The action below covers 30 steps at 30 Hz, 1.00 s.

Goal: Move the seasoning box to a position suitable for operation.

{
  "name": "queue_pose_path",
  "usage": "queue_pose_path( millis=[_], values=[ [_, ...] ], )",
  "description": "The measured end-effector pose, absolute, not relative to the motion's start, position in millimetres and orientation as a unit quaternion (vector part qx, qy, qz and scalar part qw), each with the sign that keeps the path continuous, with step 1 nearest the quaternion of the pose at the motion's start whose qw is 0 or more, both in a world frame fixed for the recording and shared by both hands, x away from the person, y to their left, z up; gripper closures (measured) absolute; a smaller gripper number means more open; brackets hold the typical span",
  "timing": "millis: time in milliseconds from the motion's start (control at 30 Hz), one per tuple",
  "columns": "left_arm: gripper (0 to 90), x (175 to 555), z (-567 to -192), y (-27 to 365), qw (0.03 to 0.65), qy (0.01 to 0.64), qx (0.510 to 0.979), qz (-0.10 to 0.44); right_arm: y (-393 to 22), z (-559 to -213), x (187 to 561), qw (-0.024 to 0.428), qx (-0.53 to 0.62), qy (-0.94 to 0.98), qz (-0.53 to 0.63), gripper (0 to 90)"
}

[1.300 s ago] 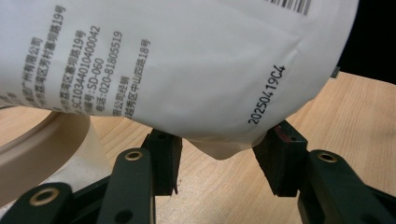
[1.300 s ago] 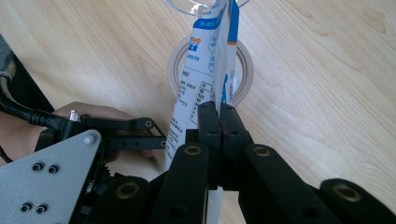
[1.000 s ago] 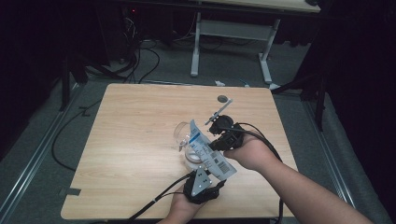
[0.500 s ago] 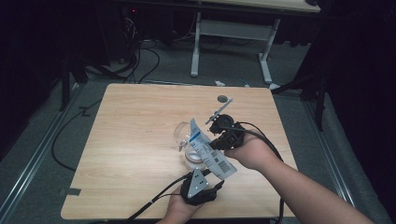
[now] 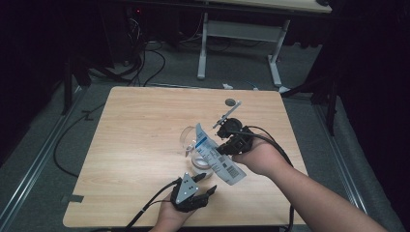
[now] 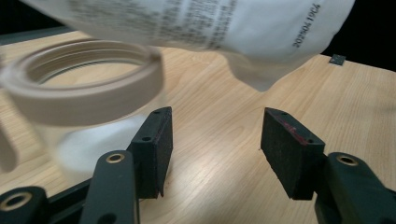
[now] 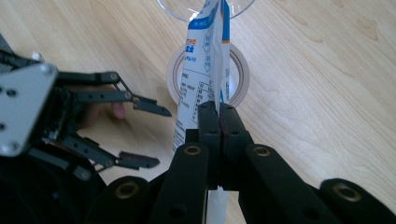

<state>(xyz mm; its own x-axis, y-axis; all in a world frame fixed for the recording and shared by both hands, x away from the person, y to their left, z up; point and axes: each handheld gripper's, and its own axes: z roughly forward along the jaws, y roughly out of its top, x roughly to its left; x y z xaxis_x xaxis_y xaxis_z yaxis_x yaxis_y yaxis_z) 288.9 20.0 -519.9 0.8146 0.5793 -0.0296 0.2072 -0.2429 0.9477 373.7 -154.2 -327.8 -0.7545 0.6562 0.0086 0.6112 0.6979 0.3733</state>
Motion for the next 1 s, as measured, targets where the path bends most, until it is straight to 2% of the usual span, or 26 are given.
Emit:
queue_pose_path(
  millis=[200, 333, 500, 767, 1000],
  values=[
    [43.9, 291.2, -519.5, 42.3, 0.554, 0.265, 0.768, 0.182, -155.1, -327.7, 373.1, 0.064, 0.346, 0.919, 0.178, 89.7],
    [44.0, 298.2, -521.3, 66.7, 0.553, 0.282, 0.763, 0.183, -157.2, -327.9, 372.0, 0.065, 0.346, 0.919, 0.180, 89.7],
    [44.5, 306.4, -521.9, 109.7, 0.532, 0.306, 0.761, 0.211, -159.5, -328.1, 370.4, 0.065, 0.348, 0.918, 0.179, 89.7],
    [44.9, 301.1, -529.8, 159.3, 0.518, 0.350, 0.750, 0.214, -159.5, -328.4, 369.7, 0.070, 0.347, 0.919, 0.176, 89.7],
    [44.9, 300.8, -524.7, 173.9, 0.530, 0.368, 0.733, 0.218, -163.5, -330.6, 370.0, 0.069, 0.355, 0.916, 0.173, 89.7]
  ],
)
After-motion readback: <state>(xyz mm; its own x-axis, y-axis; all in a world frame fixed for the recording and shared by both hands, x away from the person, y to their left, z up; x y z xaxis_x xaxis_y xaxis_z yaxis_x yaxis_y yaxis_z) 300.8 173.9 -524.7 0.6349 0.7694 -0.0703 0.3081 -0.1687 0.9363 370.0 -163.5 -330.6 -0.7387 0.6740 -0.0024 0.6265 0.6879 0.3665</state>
